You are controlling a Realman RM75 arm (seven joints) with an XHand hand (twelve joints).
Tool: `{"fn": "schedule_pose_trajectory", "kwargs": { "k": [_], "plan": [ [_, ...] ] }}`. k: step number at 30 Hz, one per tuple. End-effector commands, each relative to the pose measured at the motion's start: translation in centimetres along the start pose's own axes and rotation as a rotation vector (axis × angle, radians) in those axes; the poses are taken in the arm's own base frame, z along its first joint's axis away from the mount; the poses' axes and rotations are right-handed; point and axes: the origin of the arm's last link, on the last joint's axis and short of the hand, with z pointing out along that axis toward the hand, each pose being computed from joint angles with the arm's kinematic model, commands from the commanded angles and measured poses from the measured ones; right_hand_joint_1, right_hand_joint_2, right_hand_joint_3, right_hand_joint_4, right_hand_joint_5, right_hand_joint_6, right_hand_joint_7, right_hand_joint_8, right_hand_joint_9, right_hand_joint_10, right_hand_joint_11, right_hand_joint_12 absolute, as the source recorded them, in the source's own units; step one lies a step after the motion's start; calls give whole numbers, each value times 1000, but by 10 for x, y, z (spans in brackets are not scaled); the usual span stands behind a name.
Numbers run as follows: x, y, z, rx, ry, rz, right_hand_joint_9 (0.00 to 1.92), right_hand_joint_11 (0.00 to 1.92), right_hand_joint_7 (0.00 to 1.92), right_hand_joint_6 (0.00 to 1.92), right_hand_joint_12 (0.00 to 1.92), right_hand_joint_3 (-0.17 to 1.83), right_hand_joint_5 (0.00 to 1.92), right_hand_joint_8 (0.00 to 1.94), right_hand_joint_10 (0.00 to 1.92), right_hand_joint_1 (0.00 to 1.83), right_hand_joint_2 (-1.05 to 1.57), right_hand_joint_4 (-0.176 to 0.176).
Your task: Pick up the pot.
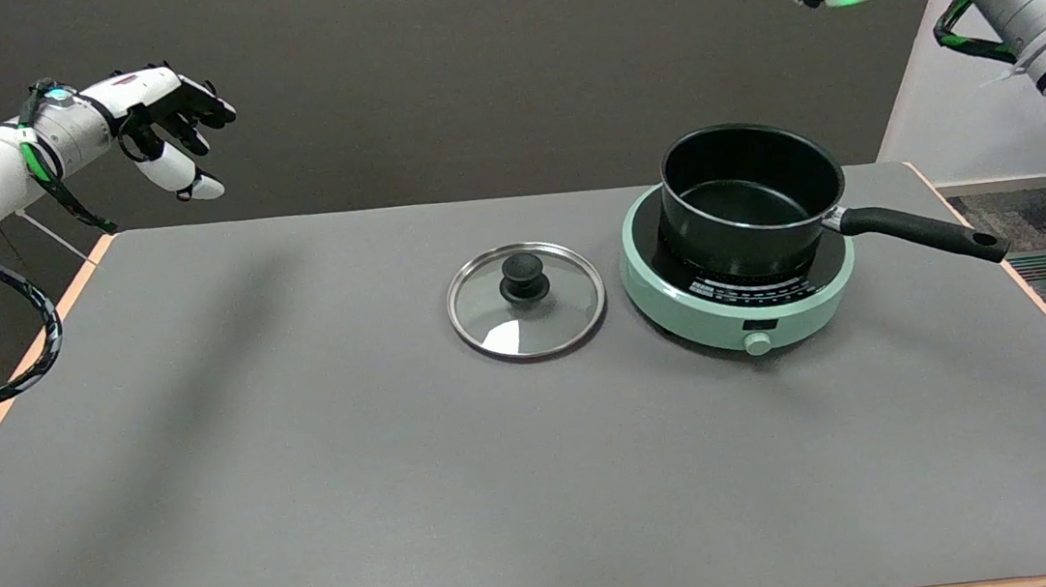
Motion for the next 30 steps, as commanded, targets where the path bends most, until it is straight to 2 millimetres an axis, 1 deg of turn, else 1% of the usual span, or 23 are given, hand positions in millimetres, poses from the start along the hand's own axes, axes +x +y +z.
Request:
{"fn": "schedule_pose_trajectory", "kwargs": {
  "k": [1,5,6,7,9,14,16,22,30],
  "plan": [
    [16,6,-7,8,65,194,375,342,392,190,926,908,402,219,375,783,451,-60],
    [19,4,-7,12,75,192,359,334,369,187,916,906,391,221,372,788,451,-76],
    [21,4,-7,14,78,191,283,266,290,159,687,908,309,187,294,937,43,-105],
    [20,4,-7,14,77,192,89,89,89,89,89,923,89,89,89,1331,-1040,-176],
    [18,4,-7,12,71,194,90,90,90,90,90,933,90,90,90,1333,-1033,-176],
    [4,3,-5,12,16,182,101,101,101,101,101,925,101,101,101,1335,-1014,-176],
    [-1,8,-5,1,8,183,114,114,114,114,114,921,114,114,114,1337,-1006,-176],
    [-2,17,-4,-22,10,175,123,123,123,123,123,929,123,123,123,1338,-988,-176],
    [-2,21,3,-26,-42,164,118,118,118,118,118,929,118,118,118,1337,-980,-176]
  ]
}}
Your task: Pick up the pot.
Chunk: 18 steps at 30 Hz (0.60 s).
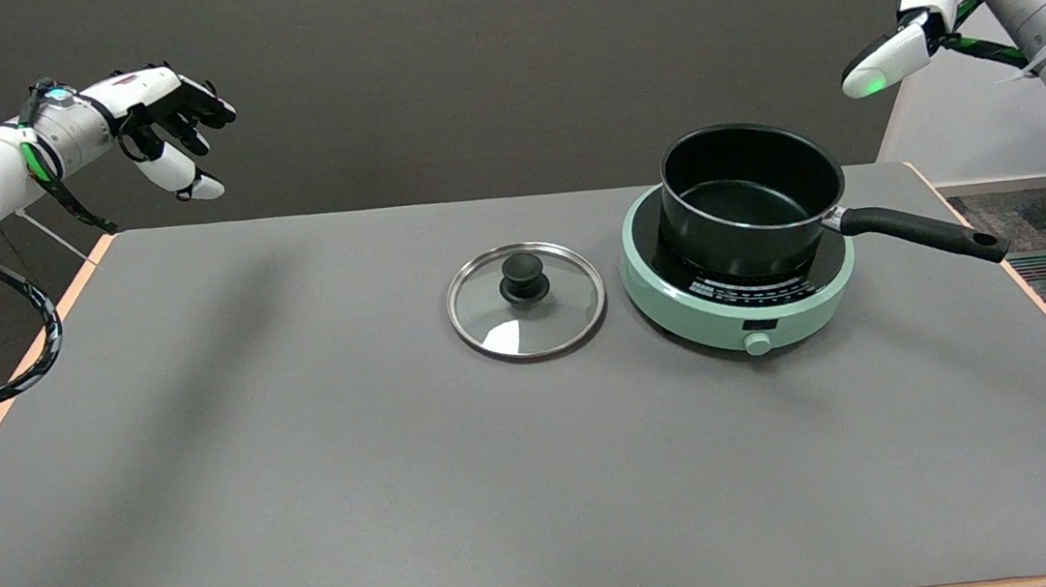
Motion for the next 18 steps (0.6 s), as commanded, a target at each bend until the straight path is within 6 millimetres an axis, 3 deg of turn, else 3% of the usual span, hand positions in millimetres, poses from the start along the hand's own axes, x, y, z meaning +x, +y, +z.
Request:
{"fn": "schedule_pose_trajectory", "kwargs": {
  "k": [1,18],
  "plan": [
    [-3,12,8,-26,-62,0,118,118,118,118,118,929,118,118,118,1337,-977,-176],
    [12,11,12,-49,-60,10,139,139,139,139,139,902,139,139,139,1319,-888,-176]
  ]
}}
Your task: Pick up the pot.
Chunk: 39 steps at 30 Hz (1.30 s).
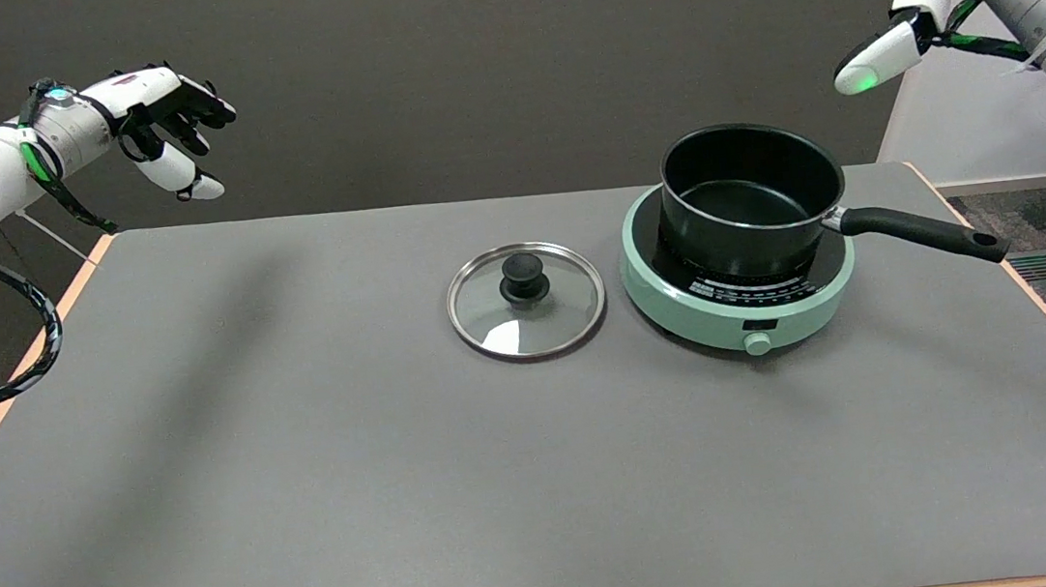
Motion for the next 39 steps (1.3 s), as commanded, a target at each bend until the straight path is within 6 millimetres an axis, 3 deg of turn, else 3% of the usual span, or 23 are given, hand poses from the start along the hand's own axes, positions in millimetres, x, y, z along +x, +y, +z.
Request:
{"fn": "schedule_pose_trajectory", "kwargs": {
  "k": [1,11,21,29,35,39],
  "plan": [
    [10,6,5,-32,-12,14,138,138,138,138,138,895,138,138,138,1319,-884,-176],
    [3,25,12,-23,-6,156,159,159,159,159,159,800,159,159,159,1314,-776,-176],
    [10,26,14,42,82,281,168,168,168,168,168,811,168,168,168,1338,-712,-176],
    [16,27,14,43,95,252,157,157,157,157,157,810,157,157,157,1356,-694,-176],
    [17,29,12,17,83,120,112,112,112,112,112,809,112,112,112,1373,-741,-176],
    [15,34,11,-5,87,185,78,78,78,78,78,791,78,78,78,1404,-805,-176]
  ]
}}
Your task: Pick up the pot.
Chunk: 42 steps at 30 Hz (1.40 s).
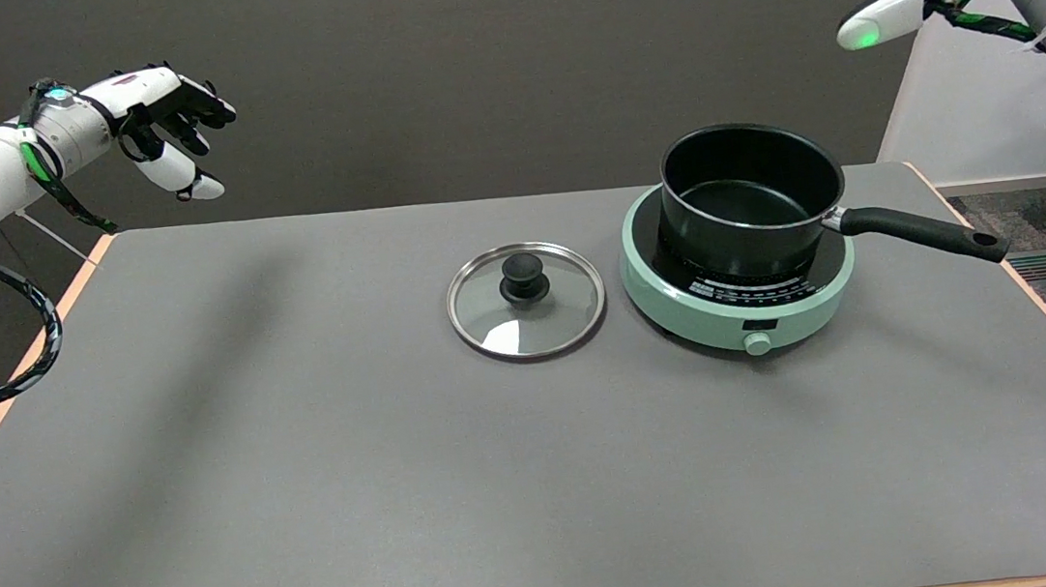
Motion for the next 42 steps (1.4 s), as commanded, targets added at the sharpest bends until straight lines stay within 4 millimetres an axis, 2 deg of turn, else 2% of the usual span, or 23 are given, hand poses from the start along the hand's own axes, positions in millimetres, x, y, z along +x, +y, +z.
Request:
{"fn": "schedule_pose_trajectory", "kwargs": {
  "k": [1,6,14,19,22,24,26,29,34,38,42],
  "plan": [
    [5,13,-3,-45,30,7,73,73,73,73,73,828,73,73,73,1408,-825,-176],
    [5,17,-7,-42,83,93,75,75,75,75,75,993,75,75,75,1408,-900,-176],
    [9,3,-5,-19,76,125,61,61,61,61,61,995,61,61,61,1406,-918,-176],
    [11,-5,-7,10,84,60,57,57,57,57,57,972,57,57,57,1407,-929,-176],
    [25,-5,-18,16,136,-56,33,33,33,33,33,934,33,33,33,1417,-931,-176],
    [46,-5,-31,1,199,-160,10,10,10,10,10,916,10,10,10,1423,-935,-176],
    [58,-2,-44,-28,221,-236,0,0,0,0,0,928,0,0,0,1431,-946,-176],
    [72,14,-69,-110,233,-339,0,0,0,0,0,944,0,0,0,1436,-965,-176],
    [85,35,-112,-227,249,-453,0,0,0,0,0,995,0,0,0,1437,-990,-176],
    [80,39,-141,-271,272,-565,0,0,0,0,0,1015,0,0,0,1437,-997,-176],
    [63,34,-155,-277,260,-688,0,0,0,0,0,1018,0,0,0,1436,-1003,-176]
  ]
}}
